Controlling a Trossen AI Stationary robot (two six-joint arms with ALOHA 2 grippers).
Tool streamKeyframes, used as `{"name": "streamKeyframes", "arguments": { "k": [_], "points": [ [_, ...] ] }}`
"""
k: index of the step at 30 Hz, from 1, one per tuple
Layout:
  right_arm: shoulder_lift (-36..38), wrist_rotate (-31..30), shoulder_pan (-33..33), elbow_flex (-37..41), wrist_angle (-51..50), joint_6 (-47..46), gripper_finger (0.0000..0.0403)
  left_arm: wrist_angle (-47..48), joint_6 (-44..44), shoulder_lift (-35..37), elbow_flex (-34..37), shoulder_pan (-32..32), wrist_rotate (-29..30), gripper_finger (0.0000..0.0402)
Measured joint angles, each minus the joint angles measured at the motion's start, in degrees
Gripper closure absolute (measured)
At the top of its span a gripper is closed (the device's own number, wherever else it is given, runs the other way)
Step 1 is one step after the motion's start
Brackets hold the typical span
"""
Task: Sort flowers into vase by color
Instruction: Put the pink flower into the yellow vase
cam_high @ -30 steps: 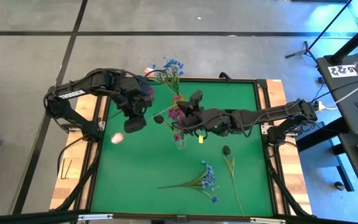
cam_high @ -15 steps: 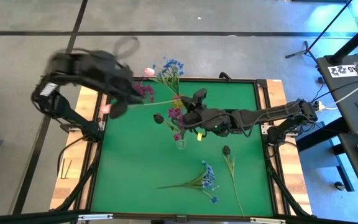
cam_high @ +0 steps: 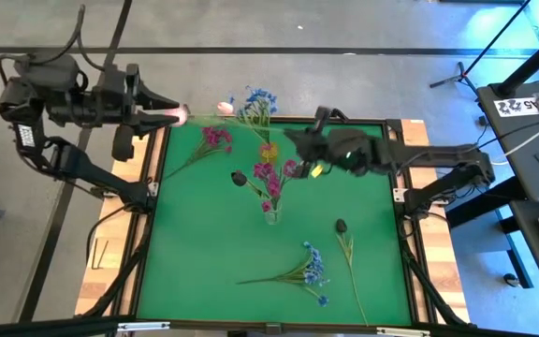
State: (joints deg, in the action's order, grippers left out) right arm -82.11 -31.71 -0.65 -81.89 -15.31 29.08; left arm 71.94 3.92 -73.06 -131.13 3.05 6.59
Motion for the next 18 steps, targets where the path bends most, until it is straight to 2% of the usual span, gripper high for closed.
{"name": "streamKeyframes", "arguments": {
  "k": [4,7,14,18],
  "points": [
    [2.5,12.0,5.0,0.1,-1.3,-7.0,0.0394,-0.1,-1.6,0.4,3.0,0.0,1.6,0.0257],
    [3.5,17.7,7.5,1.6,0.2,-9.6,0.0394,-3.6,-4.3,0.8,8.3,0.0,3.0,0.0261],
    [8.3,23.7,12.6,11.8,7.8,-13.1,0.0394,-21.5,-11.4,6.4,24.2,0.0,4.9,0.0275],
    [13.3,27.8,16.5,21.3,17.5,-15.5,0.0393,-28.2,-11.6,12.2,32.4,0.0,4.8,0.0276]
  ]
}}
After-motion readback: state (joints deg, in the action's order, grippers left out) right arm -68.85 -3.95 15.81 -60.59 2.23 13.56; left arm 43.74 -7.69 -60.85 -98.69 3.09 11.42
